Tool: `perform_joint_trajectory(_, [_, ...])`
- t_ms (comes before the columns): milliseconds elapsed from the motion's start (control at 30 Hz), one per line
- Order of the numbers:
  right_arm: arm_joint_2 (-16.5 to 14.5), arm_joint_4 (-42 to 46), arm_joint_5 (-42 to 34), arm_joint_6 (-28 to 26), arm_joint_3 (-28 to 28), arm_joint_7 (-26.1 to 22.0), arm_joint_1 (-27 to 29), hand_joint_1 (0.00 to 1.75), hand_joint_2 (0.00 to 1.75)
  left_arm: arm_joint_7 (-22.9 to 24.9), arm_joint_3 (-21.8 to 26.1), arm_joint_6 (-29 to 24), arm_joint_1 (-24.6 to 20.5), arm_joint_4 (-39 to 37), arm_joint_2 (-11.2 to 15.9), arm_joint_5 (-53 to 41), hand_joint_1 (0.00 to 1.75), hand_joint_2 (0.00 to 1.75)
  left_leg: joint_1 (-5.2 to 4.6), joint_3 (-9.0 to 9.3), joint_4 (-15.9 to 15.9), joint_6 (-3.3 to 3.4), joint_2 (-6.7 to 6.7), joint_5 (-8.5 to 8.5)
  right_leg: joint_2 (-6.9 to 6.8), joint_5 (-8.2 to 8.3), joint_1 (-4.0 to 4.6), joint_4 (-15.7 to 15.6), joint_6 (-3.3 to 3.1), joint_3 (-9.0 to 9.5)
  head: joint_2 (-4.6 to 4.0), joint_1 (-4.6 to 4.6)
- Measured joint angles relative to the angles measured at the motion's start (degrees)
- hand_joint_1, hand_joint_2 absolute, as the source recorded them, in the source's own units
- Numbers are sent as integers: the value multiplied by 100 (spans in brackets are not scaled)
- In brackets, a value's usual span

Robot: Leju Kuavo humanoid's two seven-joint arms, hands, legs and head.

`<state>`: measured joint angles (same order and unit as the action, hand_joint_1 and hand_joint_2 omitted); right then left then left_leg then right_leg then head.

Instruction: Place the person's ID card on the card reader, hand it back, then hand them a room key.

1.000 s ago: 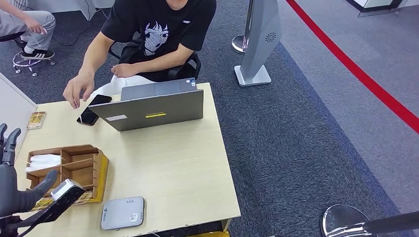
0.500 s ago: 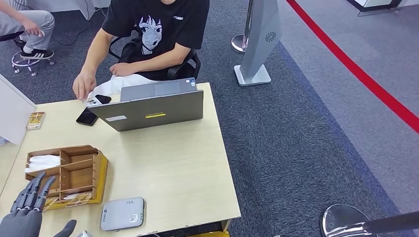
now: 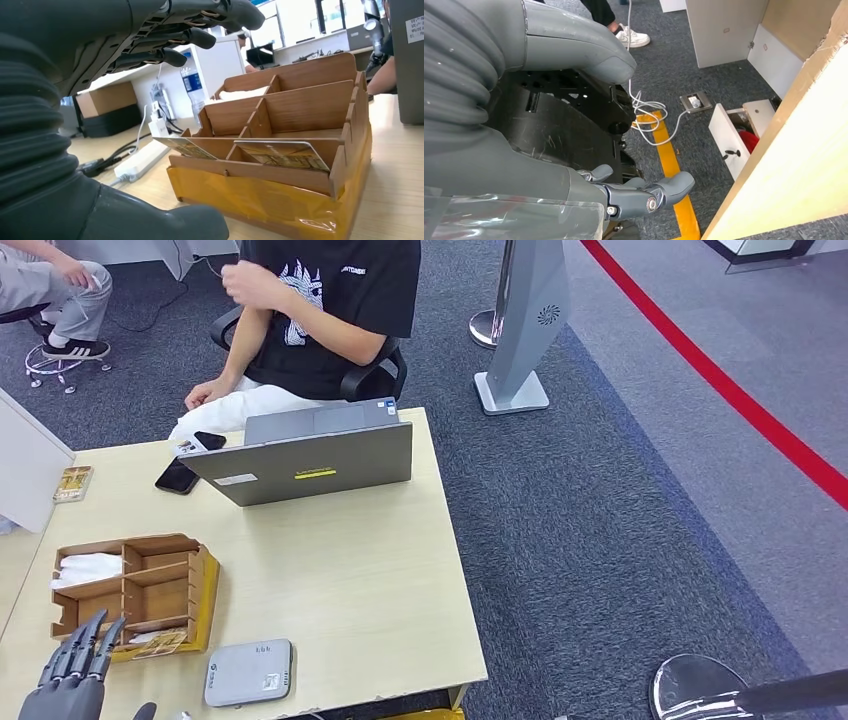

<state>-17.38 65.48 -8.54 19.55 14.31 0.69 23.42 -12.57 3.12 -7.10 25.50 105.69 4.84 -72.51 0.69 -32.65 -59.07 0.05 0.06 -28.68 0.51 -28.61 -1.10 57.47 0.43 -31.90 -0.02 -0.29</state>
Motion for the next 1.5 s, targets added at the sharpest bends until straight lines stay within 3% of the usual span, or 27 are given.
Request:
perform_joint_trajectory(167, [0, 3, 58, 128, -4, 25, -1, 0, 175, -13, 70, -343, -359, -506, -36, -765, 0, 175, -1, 0, 0, 0, -2, 0, -2, 0, -1, 0, 0, 0, 0, 0])
perform_joint_trajectory(600, [0, -204, 424, 426, 63, -86, -105, 0, 175, 426, -307, -739, -1127, -1705, 374, -1309, 0, 175, 0, 1, 0, 0, 0, 1, 0, 0, 0, 0, -1, -1, 0, 0])
perform_joint_trajectory(1267, [0, -308, 266, 306, 108, -76, -122, 0, 175, 590, -803, -793, -1233, -1668, 615, -1172, 0, 175, 0, -1, 0, 0, -1, 0, 0, 0, 0, 0, 0, -2, 0, 0])
perform_joint_trajectory(1400, [0, -299, 255, 287, 103, -77, -110, 0, 175, 598, -831, -777, -1187, -1584, 621, -1099, 175, 175, 0, -1, 0, 0, -1, 0, 0, 0, 0, 0, 0, -3, 0, 0])
perform_joint_trajectory(1500, [0, -295, 214, 285, 102, -73, -105, 0, 175, 599, -834, -746, -1164, -1546, 638, -1038, 175, 175, 0, -1, 0, 0, 0, 0, 0, 0, 0, 0, 0, -3, 0, 0])
